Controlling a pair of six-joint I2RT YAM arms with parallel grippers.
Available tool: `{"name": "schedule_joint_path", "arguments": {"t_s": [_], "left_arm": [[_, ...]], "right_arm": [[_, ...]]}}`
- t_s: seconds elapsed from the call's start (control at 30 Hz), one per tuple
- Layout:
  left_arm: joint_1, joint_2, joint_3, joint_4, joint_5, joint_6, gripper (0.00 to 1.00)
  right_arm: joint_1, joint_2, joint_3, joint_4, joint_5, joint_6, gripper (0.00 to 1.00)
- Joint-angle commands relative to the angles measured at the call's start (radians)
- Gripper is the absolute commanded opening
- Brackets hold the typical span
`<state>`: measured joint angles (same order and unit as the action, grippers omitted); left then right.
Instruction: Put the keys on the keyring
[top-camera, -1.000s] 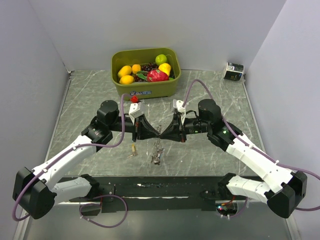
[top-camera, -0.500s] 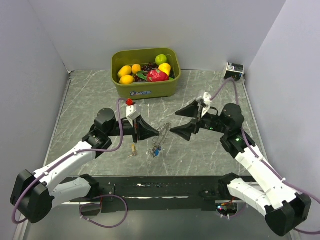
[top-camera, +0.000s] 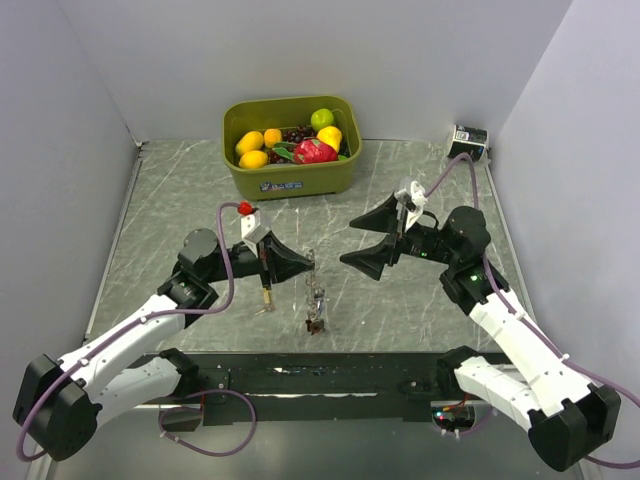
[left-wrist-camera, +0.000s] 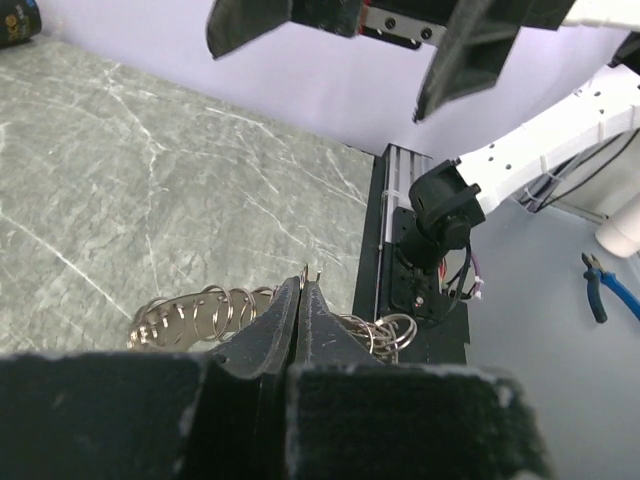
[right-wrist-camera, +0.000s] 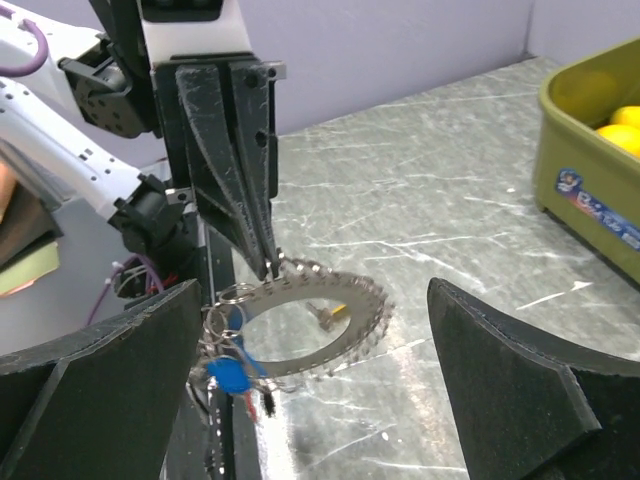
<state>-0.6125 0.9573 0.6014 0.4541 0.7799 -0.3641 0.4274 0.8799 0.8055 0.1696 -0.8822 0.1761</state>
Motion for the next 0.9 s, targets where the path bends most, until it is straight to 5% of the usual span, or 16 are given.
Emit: {"name": "schedule_joint_path", "arguments": {"t_s": [0.0, 0.33, 0.53, 0.87], "left_arm": [[-0.003, -0.025, 0.077, 0.006, -0.054, -0.051, 0.01], [-0.003, -0.003, 0.12, -0.02, -0.126, -0.14, 0.01], [-0.003, -0.043, -0.008, 0.266, -0.137, -0.219, 0.01], [-0.004, -0.055, -0.193, 0.481, -0.005, 0.023, 0.01]], "right_arm": [[-0.003, 0.028, 0.024, 0.038, -0.041, 0.019, 1.0], [0.001, 0.082, 0.047, 0.028, -0.063, 0.036, 0.99], [0.001, 0.088, 0.052, 0.044, -0.077, 0.033, 0.98], [0.011, 0.09, 0.035, 0.084, -0.141, 0.037, 0.97]]}}
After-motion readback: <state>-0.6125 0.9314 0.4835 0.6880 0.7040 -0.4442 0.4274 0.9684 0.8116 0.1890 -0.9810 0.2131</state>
